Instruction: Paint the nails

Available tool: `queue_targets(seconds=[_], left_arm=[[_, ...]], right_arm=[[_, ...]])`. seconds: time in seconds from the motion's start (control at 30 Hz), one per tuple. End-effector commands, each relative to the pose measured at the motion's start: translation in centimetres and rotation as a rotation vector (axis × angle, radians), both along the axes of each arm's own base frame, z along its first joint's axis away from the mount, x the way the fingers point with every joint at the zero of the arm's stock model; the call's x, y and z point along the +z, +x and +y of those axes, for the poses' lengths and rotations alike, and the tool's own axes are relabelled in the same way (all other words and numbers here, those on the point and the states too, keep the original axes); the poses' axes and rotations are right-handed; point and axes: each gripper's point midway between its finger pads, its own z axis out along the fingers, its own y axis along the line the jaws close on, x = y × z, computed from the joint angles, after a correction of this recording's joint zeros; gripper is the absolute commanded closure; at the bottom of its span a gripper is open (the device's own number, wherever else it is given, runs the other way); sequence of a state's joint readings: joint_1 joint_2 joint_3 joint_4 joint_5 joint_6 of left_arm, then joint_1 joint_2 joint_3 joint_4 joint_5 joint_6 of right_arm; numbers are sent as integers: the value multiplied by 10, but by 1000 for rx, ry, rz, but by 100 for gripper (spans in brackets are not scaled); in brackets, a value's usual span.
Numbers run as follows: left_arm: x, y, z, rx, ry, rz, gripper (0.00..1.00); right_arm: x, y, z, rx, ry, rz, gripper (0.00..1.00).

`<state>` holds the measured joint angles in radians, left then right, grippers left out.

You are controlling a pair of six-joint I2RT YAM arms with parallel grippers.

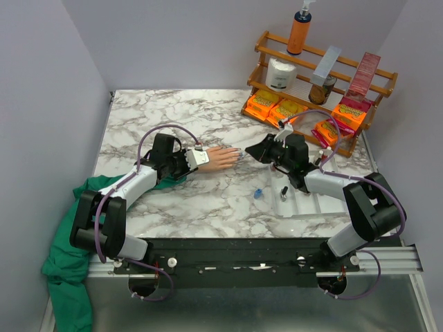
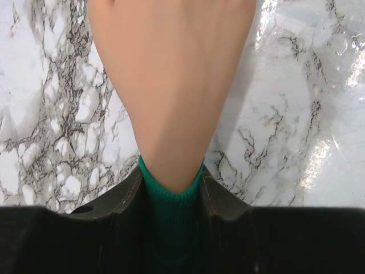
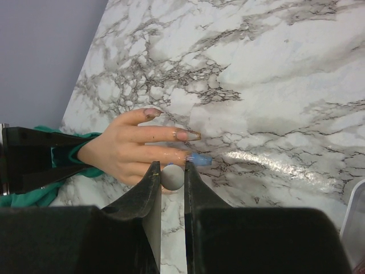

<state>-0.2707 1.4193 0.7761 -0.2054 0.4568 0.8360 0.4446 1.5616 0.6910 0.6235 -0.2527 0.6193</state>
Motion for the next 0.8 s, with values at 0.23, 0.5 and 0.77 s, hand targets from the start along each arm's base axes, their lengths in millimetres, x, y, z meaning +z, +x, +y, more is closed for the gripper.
queue_targets(seconds=[0.23, 0.5, 0.77], left_arm=[[19, 7, -13, -18, -70, -22, 100], [18, 6, -14, -21, -72, -15, 100], [17, 5, -14, -22, -72, -12, 100]], right_arm=[[-6, 9, -7, -52, -23, 27, 99], [-3, 13, -10, -82, 6, 47, 99], [-2, 13, -16, -99, 11, 49, 99]])
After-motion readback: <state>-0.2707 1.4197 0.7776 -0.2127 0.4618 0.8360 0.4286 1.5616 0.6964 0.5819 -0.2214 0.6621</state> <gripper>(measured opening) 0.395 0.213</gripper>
